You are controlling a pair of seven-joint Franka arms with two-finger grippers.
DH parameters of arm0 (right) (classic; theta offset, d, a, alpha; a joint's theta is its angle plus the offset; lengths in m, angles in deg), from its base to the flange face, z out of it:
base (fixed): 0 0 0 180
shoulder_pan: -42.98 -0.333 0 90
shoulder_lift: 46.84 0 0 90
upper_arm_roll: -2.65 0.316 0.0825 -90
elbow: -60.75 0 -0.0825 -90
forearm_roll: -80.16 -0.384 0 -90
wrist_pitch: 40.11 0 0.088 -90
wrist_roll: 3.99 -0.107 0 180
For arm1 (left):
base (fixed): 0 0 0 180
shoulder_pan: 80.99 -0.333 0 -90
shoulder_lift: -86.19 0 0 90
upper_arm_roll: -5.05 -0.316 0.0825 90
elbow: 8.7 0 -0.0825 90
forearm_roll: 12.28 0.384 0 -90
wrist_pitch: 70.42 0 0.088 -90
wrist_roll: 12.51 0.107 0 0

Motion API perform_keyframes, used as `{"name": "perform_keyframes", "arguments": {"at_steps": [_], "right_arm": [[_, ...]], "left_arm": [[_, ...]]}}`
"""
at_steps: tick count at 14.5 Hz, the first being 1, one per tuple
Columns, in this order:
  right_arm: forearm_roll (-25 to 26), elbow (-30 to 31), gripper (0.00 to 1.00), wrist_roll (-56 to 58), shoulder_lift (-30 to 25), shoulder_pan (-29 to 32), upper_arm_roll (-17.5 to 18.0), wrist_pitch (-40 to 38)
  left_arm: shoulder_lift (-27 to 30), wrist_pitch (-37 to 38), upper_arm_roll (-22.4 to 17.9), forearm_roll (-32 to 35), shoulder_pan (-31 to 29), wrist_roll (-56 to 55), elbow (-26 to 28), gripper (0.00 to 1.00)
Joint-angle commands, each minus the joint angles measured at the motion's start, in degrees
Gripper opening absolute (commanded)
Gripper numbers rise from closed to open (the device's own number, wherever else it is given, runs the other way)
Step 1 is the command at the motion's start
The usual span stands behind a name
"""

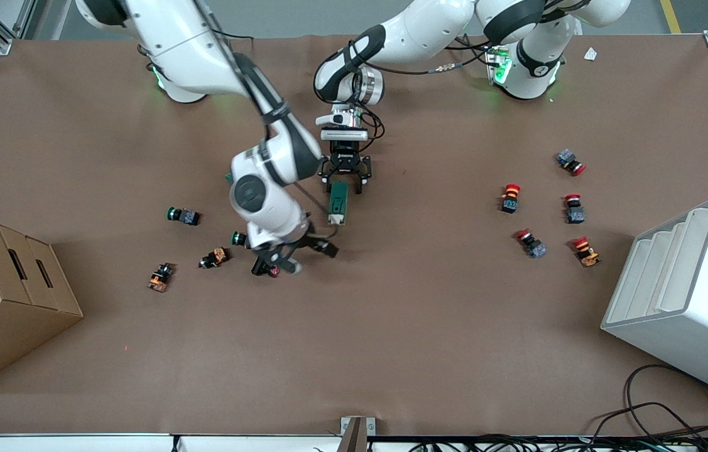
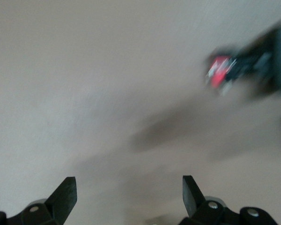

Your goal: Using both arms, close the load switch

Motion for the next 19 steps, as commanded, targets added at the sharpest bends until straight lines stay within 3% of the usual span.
{"name": "perform_keyframes", "arguments": {"at_steps": [1,3,6,7,11,13,16,19], "right_arm": [[5.72,1.49,1.00,8.60,-7.66,8.89,1.31,-10.30],[13.02,1.40,1.00,14.06,-11.70,14.78,1.92,-17.25],[20.76,1.40,1.00,23.37,-16.72,27.42,8.84,-25.43],[22.52,1.40,1.00,26.62,-18.47,29.38,9.39,-27.72],[22.98,1.13,1.00,34.81,-25.15,33.08,8.16,-37.04],[22.98,0.70,1.00,35.97,-27.88,32.65,5.28,-41.26],[22.10,0.61,1.00,35.79,-31.40,31.24,1.14,-44.96],[22.19,0.00,1.00,35.88,-34.13,31.77,0.95,-47.77]], "left_arm": [[1.47,0.42,0.19,-3.93,-0.30,6.13,-0.72,1.00],[2.27,0.07,1.41,-8.16,-0.30,9.13,-3.16,1.00],[2.36,-0.11,3.00,-12.12,-0.65,10.72,-8.70,1.00],[2.88,-0.20,4.22,-15.18,-2.22,13.95,-10.72,1.00],[4.37,-0.20,10.90,-22.50,-10.29,29.05,-17.24,1.00],[4.82,-0.20,17.47,-24.60,-17.75,35.75,-18.47,1.00],[4.64,0.24,30.47,-25.84,-32.25,44.71,-18.91,1.00],[4.73,0.50,34.82,-29.00,-38.17,52.02,-19.18,1.00]]}}
